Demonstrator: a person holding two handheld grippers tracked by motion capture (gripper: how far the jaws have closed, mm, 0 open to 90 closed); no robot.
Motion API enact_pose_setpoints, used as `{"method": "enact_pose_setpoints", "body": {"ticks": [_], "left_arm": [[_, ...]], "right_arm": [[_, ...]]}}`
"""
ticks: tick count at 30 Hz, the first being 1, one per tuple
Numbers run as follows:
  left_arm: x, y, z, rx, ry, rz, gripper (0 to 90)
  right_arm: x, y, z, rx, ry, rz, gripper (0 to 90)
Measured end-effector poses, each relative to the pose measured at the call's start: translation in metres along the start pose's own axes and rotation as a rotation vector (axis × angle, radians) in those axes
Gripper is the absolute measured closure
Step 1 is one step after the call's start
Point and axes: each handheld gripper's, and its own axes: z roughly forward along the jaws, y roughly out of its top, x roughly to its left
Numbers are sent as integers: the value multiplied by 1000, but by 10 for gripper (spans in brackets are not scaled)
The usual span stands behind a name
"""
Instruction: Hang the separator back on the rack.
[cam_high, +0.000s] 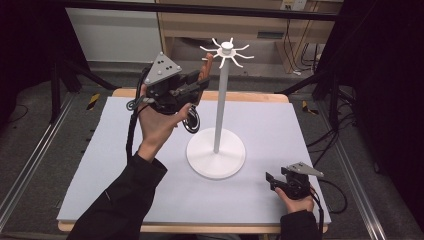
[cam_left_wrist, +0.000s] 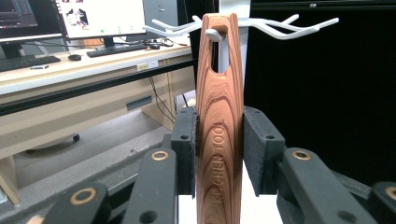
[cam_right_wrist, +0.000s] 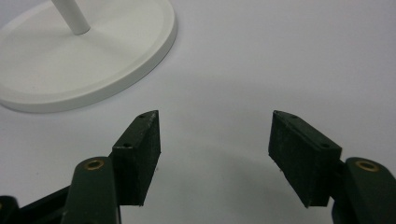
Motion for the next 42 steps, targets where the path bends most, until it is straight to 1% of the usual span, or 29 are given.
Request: {"method": "enact_pose_setpoints", "body": {"ticks": [3, 7, 12, 15, 17, 21, 24, 28, 29, 30, 31, 32, 34, 35, 36, 37, 38, 42], "left_arm": [[0, -1, 2, 2, 1, 0, 674], [0, -3, 4, 5, 10, 12, 676], [0, -3, 5, 2, 10, 13, 675], [0, -4, 5, 0, 10, 5, 671], [1, -4, 6, 12, 7, 5, 669], [2, -6, 6, 13, 13, 6, 639], [3, -7, 5, 11, 14, 8, 633], [3, -9, 0, 10, 17, 9, 595], [4, -10, -1, 12, 16, 15, 585], [5, -11, -4, 13, 31, 25, 580], [5, -11, -5, 19, 27, 24, 574], [7, -12, -8, 18, 33, 34, 563], [10, -15, -14, 24, 29, 27, 541], [11, -17, -17, 19, 31, 34, 528], [13, -20, -21, 19, 27, 27, 516], [15, -22, -23, 20, 26, 29, 501], [17, -26, -28, 17, 23, 18, 493], [26, -40, -40, 27, 41, 19, 467]], "right_arm": [[0, 0, 0, 0, 0, 0, 345], [0, 0, 0, 0, 1, 0, 345], [0, 0, 0, 0, 1, 0, 345], [0, 0, 0, 1, 0, 0, 344], [0, 0, 0, 1, -1, -1, 344], [0, 0, 0, 2, 0, 0, 343], [0, 0, 0, 3, 0, 1, 343], [0, 0, 0, 2, 1, 1, 343], [0, 0, 0, 3, 0, 1, 342], [1, 0, 0, 3, 0, 0, 342], [1, 0, 0, 2, -1, -1, 341], [1, 0, 1, 2, -4, -4, 340], [1, 0, 1, 4, -4, -3, 339], [1, -1, 1, 3, -4, -3, 337], [1, -1, 1, 3, -4, -3, 335], [1, 0, 1, 3, -4, -2, 334], [1, 0, 1, 3, -4, 0, 332], [1, -1, 1, 3, -4, 0, 323]]}}
